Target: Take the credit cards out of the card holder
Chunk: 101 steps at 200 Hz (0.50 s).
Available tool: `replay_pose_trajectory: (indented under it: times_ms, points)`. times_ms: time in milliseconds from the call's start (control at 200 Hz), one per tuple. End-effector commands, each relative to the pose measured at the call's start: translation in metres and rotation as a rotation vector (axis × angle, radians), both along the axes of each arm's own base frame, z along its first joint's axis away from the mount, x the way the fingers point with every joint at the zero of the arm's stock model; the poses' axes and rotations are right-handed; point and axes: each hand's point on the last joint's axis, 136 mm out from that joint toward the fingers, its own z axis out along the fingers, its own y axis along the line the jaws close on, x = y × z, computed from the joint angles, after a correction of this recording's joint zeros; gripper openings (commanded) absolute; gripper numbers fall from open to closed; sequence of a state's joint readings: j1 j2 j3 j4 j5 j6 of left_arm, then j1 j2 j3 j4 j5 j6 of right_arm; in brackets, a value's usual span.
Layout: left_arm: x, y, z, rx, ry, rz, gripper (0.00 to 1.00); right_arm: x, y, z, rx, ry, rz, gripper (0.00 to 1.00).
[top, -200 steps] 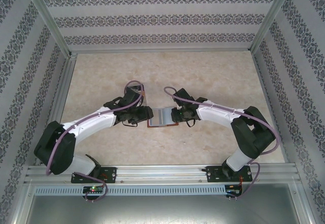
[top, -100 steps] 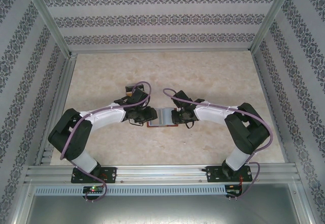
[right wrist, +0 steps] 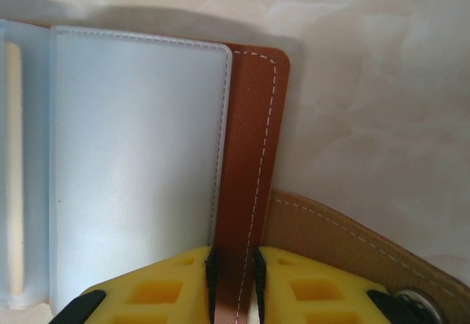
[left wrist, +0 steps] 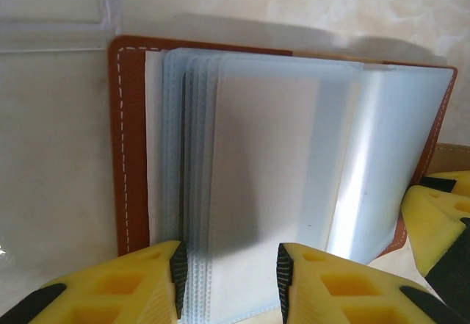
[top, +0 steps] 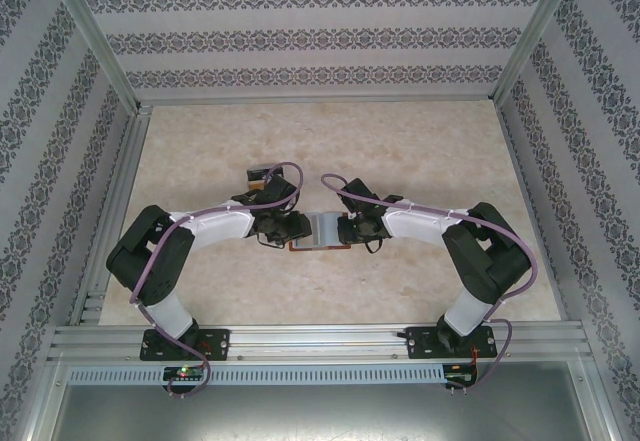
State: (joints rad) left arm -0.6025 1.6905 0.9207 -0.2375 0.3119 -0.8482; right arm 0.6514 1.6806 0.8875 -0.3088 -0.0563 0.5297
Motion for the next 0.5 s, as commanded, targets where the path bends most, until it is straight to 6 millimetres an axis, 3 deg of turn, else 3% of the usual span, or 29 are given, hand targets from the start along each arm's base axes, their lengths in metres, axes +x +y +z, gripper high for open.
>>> replay_pose_trajectory:
  times_ms: [0,330,500]
  points:
    - [0.004,-0.014,0.004,-0.027,-0.029,-0.039,0.40,-0.012,-0.005,-0.016,-0.009,0.066,-0.014,0.25]
    - [0.002,-0.031,0.007,-0.097,-0.030,-0.076,0.42,-0.014,0.000,-0.019,-0.010,0.078,-0.008,0.25]
    - [0.000,-0.035,0.007,-0.112,-0.024,-0.086,0.53,-0.015,0.000,-0.019,-0.012,0.080,-0.006,0.26]
